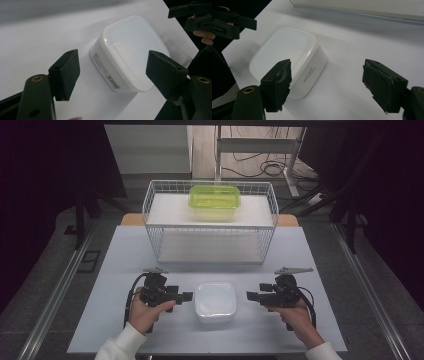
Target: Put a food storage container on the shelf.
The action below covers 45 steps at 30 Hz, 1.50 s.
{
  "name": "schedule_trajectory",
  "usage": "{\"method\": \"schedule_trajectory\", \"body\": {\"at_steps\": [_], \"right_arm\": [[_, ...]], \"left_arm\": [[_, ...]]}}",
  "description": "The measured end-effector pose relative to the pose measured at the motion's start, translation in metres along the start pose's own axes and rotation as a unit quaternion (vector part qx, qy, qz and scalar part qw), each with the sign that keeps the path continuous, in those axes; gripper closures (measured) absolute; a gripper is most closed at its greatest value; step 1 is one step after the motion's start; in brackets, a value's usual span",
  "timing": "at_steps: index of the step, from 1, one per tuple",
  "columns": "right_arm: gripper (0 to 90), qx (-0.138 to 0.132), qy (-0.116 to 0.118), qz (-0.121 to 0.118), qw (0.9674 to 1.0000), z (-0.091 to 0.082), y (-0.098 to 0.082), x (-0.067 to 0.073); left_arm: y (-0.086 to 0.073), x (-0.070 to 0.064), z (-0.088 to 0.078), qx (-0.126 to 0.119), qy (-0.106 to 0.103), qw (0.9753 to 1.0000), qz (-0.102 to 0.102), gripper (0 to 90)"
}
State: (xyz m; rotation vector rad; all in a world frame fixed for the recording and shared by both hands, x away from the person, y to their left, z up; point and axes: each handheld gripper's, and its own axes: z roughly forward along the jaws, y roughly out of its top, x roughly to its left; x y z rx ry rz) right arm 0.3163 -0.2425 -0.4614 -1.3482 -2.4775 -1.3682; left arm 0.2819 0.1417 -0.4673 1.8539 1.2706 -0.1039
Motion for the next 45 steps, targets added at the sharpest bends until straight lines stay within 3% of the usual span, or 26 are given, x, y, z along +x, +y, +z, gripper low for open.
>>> {"method": "schedule_trajectory", "body": {"at_steps": [9, 13, 19, 25, 30, 35, 40, 45], "right_arm": [[31.5, 0.008, 0.020, 0.016, 0.9996, 0.006, -0.001, 0.008], [34.2, 0.018, 0.040, 0.028, 0.9986, 0.012, -0.001, 0.008], [38.3, 0.021, 0.049, 0.048, 0.9974, 0.022, -0.001, 0.009], [43.0, 0.027, 0.055, 0.056, 0.9965, 0.027, -0.002, 0.008], [46.0, 0.033, 0.062, 0.067, 0.9953, 0.032, -0.003, 0.007], [48.5, 0.038, 0.068, 0.068, 0.9947, 0.036, -0.003, 0.006], [53.0, 0.039, 0.087, 0.091, 0.9913, 0.045, -0.003, 0.002], [63.0, 0.054, 0.113, 0.117, 0.9853, 0.050, -0.006, 0.001]], "left_arm": [[-0.003, 0.006, 0.007, 0.008, -0.029, 0.9993, -0.024, 31.2], [-0.005, 0.010, 0.010, 0.011, -0.045, 0.9980, -0.043, 32.9], [-0.007, 0.014, 0.016, 0.016, -0.065, 0.9957, -0.064, 36.4], [-0.008, 0.015, 0.023, 0.027, -0.071, 0.9945, -0.072, 39.1], [-0.011, 0.019, 0.030, 0.031, -0.090, 0.9903, -0.101, 41.8], [-0.013, 0.021, 0.034, 0.036, -0.100, 0.9881, -0.111, 46.6], [-0.014, 0.021, 0.038, 0.044, -0.111, 0.9861, -0.115, 55.1], [-0.015, 0.020, 0.039, 0.040, -0.123, 0.9847, -0.118, 66.0]]}}
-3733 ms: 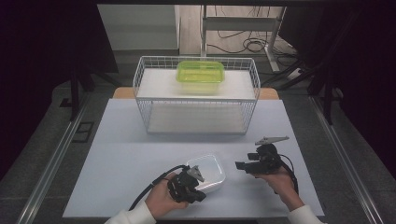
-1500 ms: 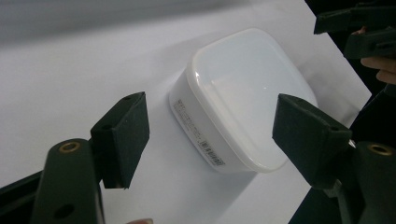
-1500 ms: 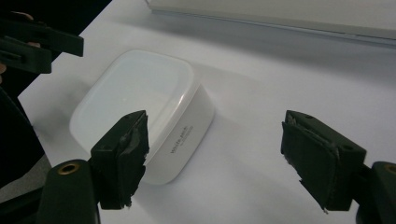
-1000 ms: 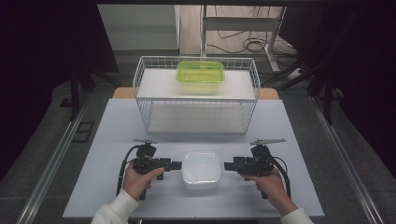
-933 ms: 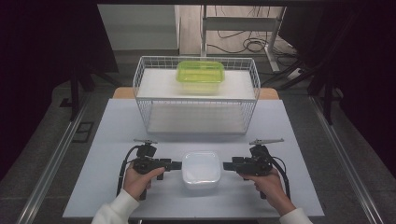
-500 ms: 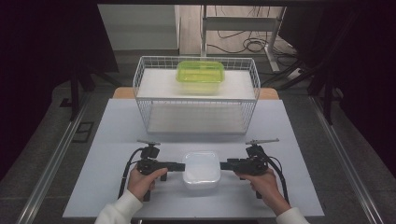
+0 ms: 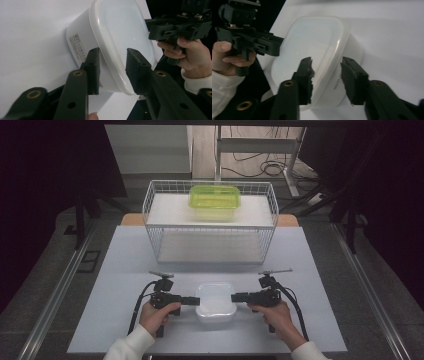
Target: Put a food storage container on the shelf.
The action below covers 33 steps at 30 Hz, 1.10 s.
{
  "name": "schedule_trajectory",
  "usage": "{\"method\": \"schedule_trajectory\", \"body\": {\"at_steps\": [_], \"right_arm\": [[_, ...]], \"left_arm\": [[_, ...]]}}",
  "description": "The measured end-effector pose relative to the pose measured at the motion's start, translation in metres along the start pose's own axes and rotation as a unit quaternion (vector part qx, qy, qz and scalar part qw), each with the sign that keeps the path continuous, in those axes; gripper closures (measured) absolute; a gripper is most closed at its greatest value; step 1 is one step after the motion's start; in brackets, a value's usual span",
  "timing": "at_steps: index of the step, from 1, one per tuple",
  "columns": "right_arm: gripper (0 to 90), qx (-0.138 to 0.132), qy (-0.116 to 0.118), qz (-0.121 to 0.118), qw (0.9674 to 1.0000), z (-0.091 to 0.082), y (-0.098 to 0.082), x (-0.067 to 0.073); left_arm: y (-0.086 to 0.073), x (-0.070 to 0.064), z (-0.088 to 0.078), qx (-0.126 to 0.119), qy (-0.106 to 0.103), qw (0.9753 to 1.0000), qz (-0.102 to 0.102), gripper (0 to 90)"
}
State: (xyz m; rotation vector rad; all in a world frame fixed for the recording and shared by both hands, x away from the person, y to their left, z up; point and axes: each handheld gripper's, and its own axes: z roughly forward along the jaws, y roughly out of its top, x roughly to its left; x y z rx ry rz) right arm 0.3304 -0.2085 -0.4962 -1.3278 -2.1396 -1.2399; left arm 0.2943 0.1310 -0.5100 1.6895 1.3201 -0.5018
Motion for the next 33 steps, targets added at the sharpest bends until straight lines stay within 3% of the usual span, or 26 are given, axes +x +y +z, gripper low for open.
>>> {"method": "schedule_trajectory", "body": {"at_steps": [5, 8, 16, 20, 25, 33], "right_arm": [[68.3, -0.008, 0.009, 0.046, 0.9989, -0.001, -0.003, -0.001], [71.2, -0.012, 0.012, 0.045, 0.9988, -0.004, -0.004, 0.001], [75.4, -0.023, 0.014, 0.032, 0.9991, -0.009, -0.003, 0.004], [79.3, -0.033, 0.014, 0.016, 0.9992, -0.011, -0.002, 0.009], [79.4, -0.037, 0.011, -0.005, 0.9992, -0.013, -0.001, 0.013], [79.1, -0.051, 0.010, -0.030, 0.9982, -0.018, 0.000, 0.019]], "left_arm": [[-0.001, -0.003, -0.001, -0.008, 0.008, 0.9999, -0.007, 68.9], [-0.002, -0.005, -0.004, -0.021, 0.006, 0.9997, -0.011, 72.1], [-0.004, -0.010, -0.007, -0.039, 0.014, 0.9992, -0.001, 75.9], [-0.003, -0.011, -0.010, -0.045, 0.022, 0.9986, 0.014, 78.9], [-0.003, -0.015, -0.011, -0.049, 0.033, 0.9978, 0.030, 78.6], [-0.003, -0.021, -0.015, -0.060, 0.031, 0.9966, 0.046, 78.7]]}}
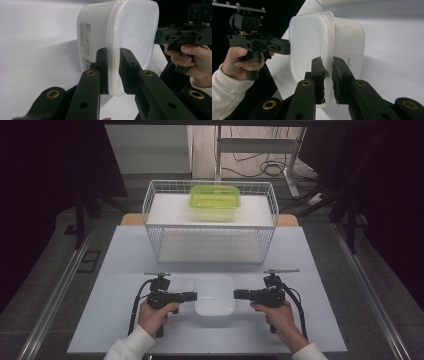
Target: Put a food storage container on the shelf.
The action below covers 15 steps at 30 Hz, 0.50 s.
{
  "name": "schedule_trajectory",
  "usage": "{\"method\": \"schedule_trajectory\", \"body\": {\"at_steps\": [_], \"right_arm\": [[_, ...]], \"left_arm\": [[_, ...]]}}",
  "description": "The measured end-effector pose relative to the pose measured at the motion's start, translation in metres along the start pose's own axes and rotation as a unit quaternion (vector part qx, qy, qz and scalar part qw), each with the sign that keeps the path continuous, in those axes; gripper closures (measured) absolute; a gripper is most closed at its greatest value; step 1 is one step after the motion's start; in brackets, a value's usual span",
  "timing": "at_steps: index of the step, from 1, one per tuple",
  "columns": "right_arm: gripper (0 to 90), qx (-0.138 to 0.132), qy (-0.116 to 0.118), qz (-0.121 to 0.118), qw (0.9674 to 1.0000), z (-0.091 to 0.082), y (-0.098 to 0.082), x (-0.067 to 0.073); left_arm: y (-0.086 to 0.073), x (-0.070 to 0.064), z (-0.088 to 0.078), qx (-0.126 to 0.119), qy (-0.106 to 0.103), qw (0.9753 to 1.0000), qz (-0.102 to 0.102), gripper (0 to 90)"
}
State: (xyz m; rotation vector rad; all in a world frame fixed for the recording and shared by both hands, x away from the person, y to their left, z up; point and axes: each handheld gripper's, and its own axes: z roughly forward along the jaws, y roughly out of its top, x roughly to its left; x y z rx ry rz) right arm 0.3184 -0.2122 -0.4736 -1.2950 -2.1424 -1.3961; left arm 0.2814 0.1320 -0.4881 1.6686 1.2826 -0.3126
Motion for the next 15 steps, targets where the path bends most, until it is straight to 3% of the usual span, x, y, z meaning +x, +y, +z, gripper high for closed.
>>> {"method": "schedule_trajectory", "body": {"at_steps": [9, 15], "right_arm": [[78.5, -0.021, -0.002, -0.037, 0.9991, -0.010, 0.003, 0.011], [78.5, -0.028, -0.004, -0.046, 0.9985, -0.012, 0.005, 0.014]], "left_arm": [[0.003, -0.014, -0.011, -0.020, -0.006, 0.9994, 0.027, 79.2], [0.004, -0.016, -0.011, -0.021, -0.007, 0.9992, 0.034, 79.2]]}}
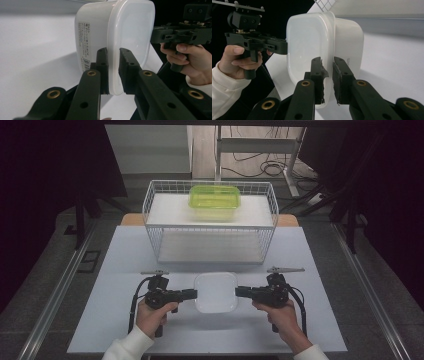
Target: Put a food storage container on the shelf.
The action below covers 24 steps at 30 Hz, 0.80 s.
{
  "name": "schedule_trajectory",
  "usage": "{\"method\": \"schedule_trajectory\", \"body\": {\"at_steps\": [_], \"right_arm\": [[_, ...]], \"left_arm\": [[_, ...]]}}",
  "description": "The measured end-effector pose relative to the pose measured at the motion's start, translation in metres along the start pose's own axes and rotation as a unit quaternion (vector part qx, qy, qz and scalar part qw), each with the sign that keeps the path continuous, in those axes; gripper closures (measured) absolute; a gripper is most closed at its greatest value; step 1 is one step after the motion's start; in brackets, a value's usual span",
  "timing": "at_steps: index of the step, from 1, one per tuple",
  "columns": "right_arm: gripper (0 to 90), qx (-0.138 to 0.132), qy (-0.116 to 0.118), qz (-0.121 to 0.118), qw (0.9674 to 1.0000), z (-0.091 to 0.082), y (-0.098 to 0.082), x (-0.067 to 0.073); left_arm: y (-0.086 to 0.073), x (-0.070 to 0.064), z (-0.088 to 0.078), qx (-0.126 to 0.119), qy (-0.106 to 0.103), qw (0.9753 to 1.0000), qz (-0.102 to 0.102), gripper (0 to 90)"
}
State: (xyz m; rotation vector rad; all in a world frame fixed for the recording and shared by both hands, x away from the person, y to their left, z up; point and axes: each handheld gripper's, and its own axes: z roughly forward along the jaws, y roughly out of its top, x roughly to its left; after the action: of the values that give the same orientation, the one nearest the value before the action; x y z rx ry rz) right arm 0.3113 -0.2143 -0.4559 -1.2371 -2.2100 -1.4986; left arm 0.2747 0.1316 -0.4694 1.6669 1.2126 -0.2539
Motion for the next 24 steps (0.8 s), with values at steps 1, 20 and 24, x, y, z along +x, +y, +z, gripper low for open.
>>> {"method": "schedule_trajectory", "body": {"at_steps": [1, 20, 24], "right_arm": [[78.5, 0.000, -0.001, 0.000, 1.0000, 0.000, 0.000, 0.000], [78.0, -0.020, -0.024, -0.024, 0.9992, -0.009, 0.009, 0.007], [77.9, -0.023, -0.023, -0.027, 0.9991, -0.009, 0.011, 0.005]], "left_arm": [[0.001, 0.000, 0.001, -0.001, -0.001, 1.0000, 0.000, 79.2], [0.014, -0.009, -0.001, -0.007, -0.007, 0.9996, 0.026, 79.5], [0.017, -0.010, -0.001, -0.004, -0.006, 0.9995, 0.031, 79.8]]}}
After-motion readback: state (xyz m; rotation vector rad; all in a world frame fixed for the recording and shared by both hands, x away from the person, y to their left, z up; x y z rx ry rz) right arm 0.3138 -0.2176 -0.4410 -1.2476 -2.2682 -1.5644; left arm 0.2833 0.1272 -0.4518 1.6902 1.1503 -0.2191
